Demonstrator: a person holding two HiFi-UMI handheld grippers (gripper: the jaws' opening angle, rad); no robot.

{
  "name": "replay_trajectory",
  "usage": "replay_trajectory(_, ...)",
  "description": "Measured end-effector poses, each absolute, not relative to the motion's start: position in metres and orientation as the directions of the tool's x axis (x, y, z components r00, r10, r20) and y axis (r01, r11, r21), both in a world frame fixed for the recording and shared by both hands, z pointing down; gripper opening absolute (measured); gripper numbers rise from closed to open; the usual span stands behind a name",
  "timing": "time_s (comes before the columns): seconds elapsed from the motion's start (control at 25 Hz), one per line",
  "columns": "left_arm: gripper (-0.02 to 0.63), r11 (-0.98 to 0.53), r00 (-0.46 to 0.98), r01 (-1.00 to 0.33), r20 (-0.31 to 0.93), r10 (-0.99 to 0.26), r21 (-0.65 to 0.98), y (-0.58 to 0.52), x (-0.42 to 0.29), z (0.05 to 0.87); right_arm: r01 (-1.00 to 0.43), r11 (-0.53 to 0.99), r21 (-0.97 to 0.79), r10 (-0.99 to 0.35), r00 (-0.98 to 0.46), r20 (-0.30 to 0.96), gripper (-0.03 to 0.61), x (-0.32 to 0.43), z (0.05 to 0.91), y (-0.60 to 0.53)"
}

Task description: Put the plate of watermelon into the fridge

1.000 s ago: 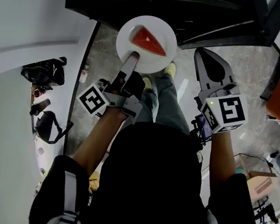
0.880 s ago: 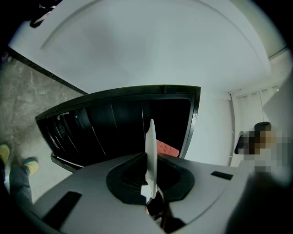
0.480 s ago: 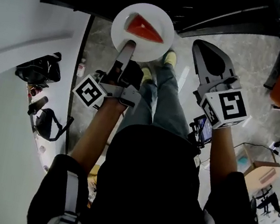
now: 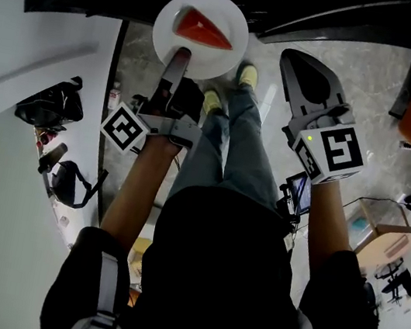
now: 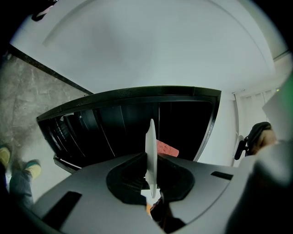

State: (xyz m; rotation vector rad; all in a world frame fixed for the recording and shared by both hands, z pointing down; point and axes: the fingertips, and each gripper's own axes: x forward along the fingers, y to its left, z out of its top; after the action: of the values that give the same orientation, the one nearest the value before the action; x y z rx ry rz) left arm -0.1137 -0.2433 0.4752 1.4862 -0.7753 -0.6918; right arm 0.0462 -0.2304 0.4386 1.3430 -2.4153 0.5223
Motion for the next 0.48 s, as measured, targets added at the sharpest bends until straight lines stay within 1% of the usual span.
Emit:
replay_trajectory(0.24, 0.029, 0.011, 0.592, -0.067, 0.048, -0.805, 0.998, -0.272, -0.1, 0.504, -0.848, 0.5, -0.176, -0.721, -0.521, 0.457, 0.012, 0.055, 0.463, -0.256)
replay_trajectory(0.48, 0.029, 0.026, 0.588, -0.062, 0.058, -0.807, 0.998, -0.278, -0.089, 0.512, -0.839, 0.504, -0.206, -0.701, -0.537, 0.47, 0.012, 0.056, 0.475, -0.254)
